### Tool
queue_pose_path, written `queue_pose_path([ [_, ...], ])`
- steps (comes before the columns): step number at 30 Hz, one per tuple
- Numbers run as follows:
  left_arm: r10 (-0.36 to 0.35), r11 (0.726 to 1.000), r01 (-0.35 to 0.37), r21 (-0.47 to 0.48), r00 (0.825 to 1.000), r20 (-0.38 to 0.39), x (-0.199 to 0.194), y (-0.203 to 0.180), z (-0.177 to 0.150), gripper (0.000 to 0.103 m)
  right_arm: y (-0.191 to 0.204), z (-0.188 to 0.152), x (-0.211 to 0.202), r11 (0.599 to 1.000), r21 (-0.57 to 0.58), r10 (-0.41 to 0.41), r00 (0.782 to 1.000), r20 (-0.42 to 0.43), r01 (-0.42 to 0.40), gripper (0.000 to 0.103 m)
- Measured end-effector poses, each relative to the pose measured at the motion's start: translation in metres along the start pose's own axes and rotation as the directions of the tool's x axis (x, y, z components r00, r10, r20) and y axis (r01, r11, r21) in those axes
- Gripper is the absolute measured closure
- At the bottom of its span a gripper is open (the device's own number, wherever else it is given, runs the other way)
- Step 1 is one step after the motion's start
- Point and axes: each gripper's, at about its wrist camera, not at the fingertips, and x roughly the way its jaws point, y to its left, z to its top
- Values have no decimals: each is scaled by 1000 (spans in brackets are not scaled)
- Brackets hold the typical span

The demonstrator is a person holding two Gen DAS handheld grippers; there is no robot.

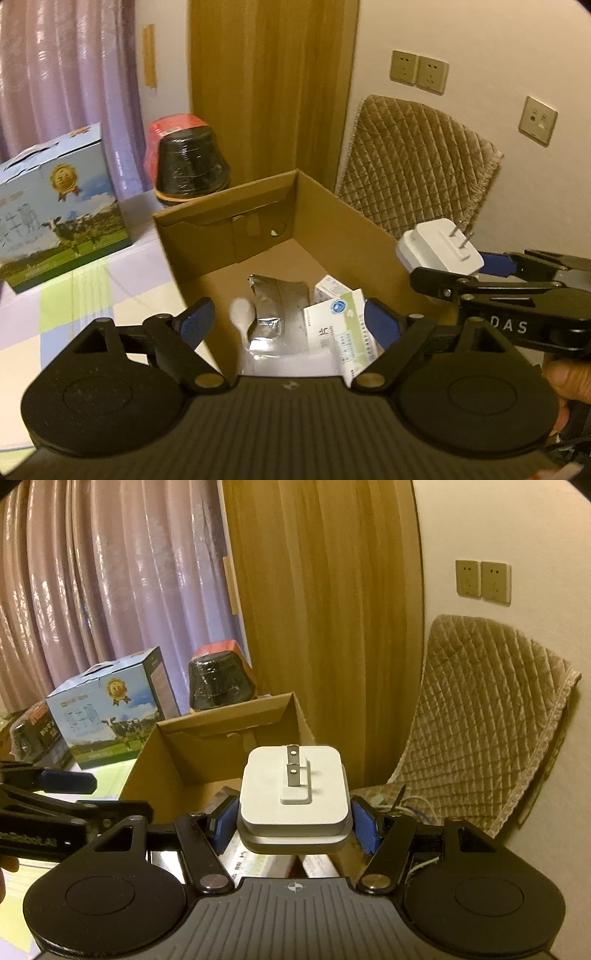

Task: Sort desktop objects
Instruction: 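Lower both tools into the cardboard box and open both grippers to release, then withdraw both tools from the cardboard box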

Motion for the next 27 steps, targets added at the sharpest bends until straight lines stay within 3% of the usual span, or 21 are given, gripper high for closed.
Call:
queue_pose_path([
  [5,17,999,-16,-51,1000,7,-16,16,-11,16,8,2,5,997,36,75,997,-8,-74,41],
  [8,26,996,-26,-85,1000,5,-29,25,-21,14,12,5,3,994,60,86,996,6,-86,20],
  [10,35,993,-34,-112,999,3,-38,30,-26,13,14,7,-4,994,63,91,996,22,-93,19],
  [13,56,988,-55,-144,998,1,-53,34,-34,9,16,6,-18,995,60,74,997,22,-76,18],
  [17,105,979,-104,-178,994,-8,-75,32,-47,1,17,-5,-40,998,56,41,999,-12,-40,9],
  [22,157,968,-162,-194,987,-40,-104,19,-66,1,21,-22,-74,999,45,17,998,-61,-14,2],
  [27,144,962,-152,-227,988,-54,-133,1,-84,1,24,-36,-112,1000,30,8,995,-99,-5,2],
])
